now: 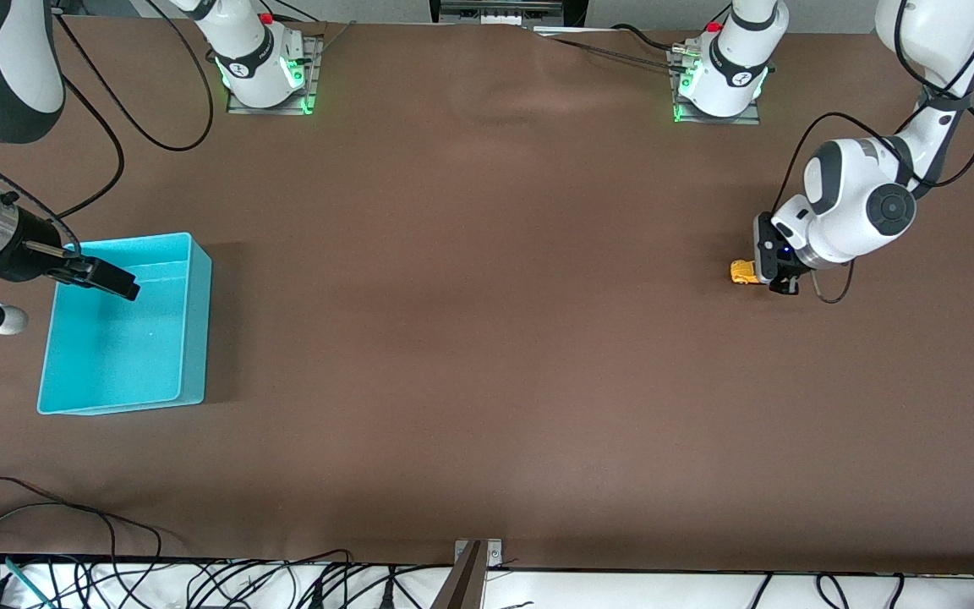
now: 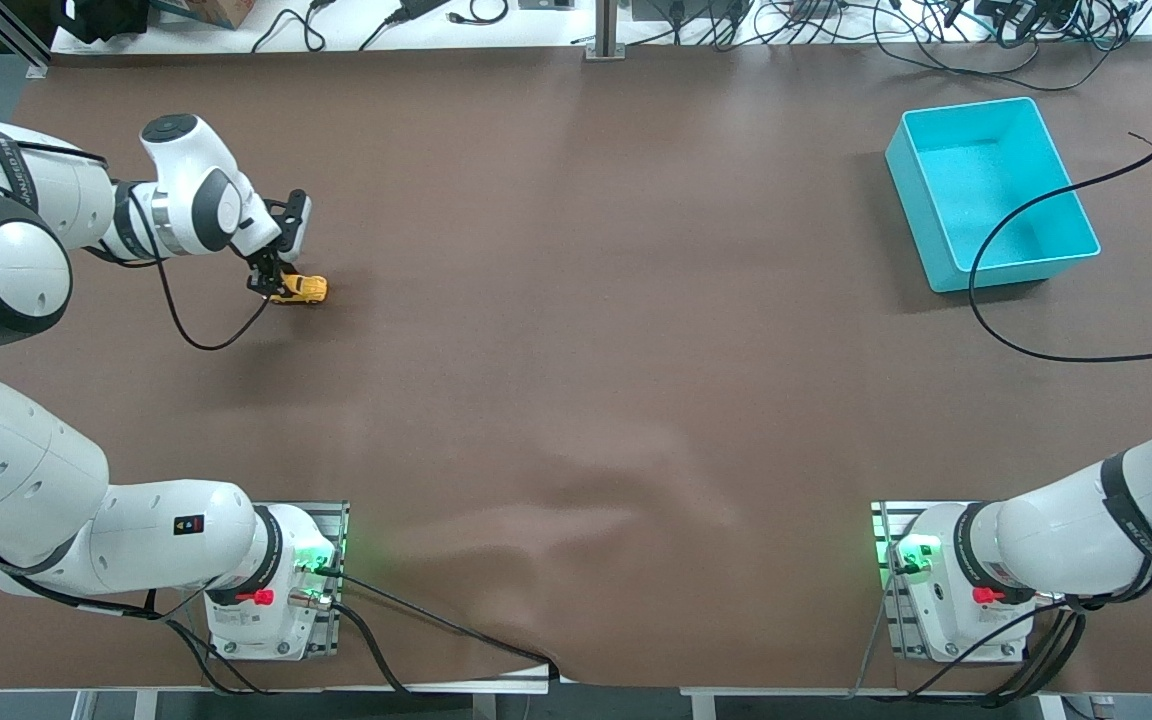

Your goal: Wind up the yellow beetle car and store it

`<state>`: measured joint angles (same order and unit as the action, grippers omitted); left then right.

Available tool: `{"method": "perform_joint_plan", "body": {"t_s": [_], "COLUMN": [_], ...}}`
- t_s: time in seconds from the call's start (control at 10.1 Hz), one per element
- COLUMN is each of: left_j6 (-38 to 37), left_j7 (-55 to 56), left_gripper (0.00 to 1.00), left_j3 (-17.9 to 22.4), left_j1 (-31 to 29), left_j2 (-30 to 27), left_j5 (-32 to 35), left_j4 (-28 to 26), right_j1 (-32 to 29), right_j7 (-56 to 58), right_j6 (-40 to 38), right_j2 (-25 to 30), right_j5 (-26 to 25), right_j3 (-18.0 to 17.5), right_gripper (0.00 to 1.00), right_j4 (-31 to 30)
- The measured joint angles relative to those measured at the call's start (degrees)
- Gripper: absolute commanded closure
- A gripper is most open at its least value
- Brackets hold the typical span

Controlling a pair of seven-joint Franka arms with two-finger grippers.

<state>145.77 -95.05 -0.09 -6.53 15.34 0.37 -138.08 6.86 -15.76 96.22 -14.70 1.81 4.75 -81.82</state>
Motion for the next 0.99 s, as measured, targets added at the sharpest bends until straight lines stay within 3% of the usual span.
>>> {"method": "perform_joint_plan", "body": {"t_s": [0.79,0.99], "left_j6": [5.0,5.3], "left_j7": [-11.4,-12.0], "left_gripper": [1.00,1.00], "left_j3": [11.0,11.6], "left_j1": [-0.7,-0.8], "left_j2": [0.9,1.1], "left_j5": [0.0,0.0], "left_j4": [0.1,0.1], "right_j1": [0.0,0.0], "right_j7": [0.0,0.0], "right_j6": [0.0,0.0], "right_j2": [0.0,0.0], "right_j5": [0.0,0.0], "right_j3": [0.0,0.0], "right_gripper": [0.00,0.00], "right_j4": [0.0,0.0]}}
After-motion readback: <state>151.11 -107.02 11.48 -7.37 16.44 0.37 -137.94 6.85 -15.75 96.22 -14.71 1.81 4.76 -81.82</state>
